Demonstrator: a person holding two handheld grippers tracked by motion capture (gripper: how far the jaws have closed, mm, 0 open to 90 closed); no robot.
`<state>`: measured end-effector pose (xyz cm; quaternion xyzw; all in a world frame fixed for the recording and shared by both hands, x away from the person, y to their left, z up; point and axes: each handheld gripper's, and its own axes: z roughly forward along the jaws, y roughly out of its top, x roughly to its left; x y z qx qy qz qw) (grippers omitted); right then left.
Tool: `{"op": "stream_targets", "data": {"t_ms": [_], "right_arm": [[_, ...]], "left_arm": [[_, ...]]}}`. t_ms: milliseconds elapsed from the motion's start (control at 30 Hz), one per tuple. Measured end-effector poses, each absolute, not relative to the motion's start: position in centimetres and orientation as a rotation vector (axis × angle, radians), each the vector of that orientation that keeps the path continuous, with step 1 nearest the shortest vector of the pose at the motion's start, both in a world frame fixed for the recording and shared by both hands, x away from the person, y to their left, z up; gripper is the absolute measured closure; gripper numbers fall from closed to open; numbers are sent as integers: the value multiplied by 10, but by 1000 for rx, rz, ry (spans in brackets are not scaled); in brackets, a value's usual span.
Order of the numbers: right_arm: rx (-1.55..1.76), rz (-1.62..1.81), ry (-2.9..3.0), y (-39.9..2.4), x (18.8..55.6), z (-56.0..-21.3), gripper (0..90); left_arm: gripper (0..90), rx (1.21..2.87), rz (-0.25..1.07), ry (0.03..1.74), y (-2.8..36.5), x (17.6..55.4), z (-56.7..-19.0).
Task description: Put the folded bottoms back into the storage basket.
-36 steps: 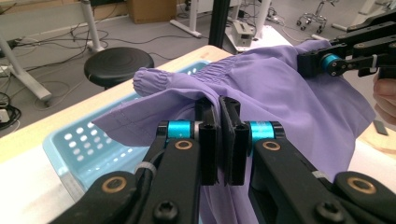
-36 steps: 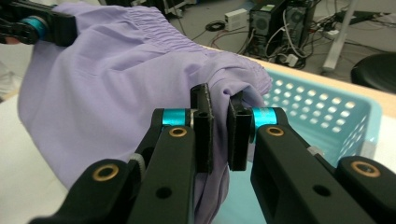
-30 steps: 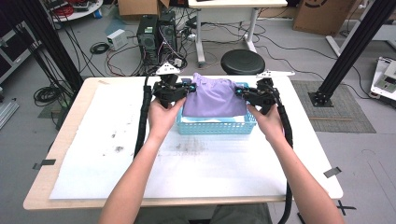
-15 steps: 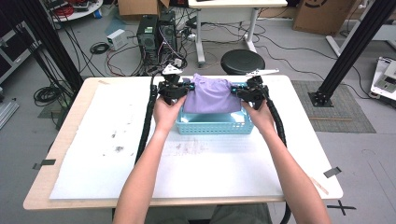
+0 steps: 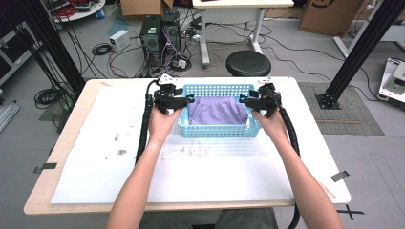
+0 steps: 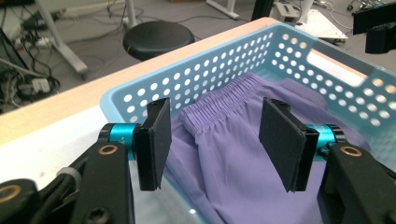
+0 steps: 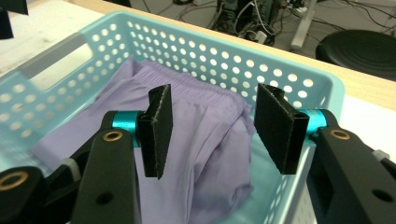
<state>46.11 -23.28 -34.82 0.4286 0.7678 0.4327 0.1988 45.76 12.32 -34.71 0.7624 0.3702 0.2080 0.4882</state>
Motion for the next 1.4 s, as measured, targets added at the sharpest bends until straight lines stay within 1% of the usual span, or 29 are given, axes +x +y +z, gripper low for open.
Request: {"op": "stream_targets", "data": {"t_ms": [233, 300, 400, 467, 567, 733, 867, 1233, 1400], "right_arm": [[1151, 1283, 2147, -250, 433, -350, 438], [1139, 1292, 2158, -252, 425, -350, 415], [1090, 1337, 2151, -257, 409, -354, 400], [1072, 1360, 2154, -259, 398, -356, 388], [1036, 1373, 2150, -263, 381, -360, 383], [994, 1400, 2137, -268, 353, -367, 376], [985, 1416, 2129, -271, 337, -376, 374], [1016, 1389, 2130, -282, 325, -396, 364], [1032, 1375, 2137, -283, 326, -404, 358]], "left_arm": [[402, 1825, 486, 828, 139, 422, -344], [384, 1813, 488, 816, 142, 410, -345], [380, 1802, 494, 785, 147, 392, -347], [362, 1806, 504, 781, 151, 380, -350], [333, 1792, 516, 779, 155, 364, -355], [325, 1785, 500, 761, 162, 340, -369], [322, 1777, 489, 755, 167, 325, -380], [319, 1760, 502, 748, 178, 307, -399], [319, 1745, 446, 768, 182, 304, -406]]}}
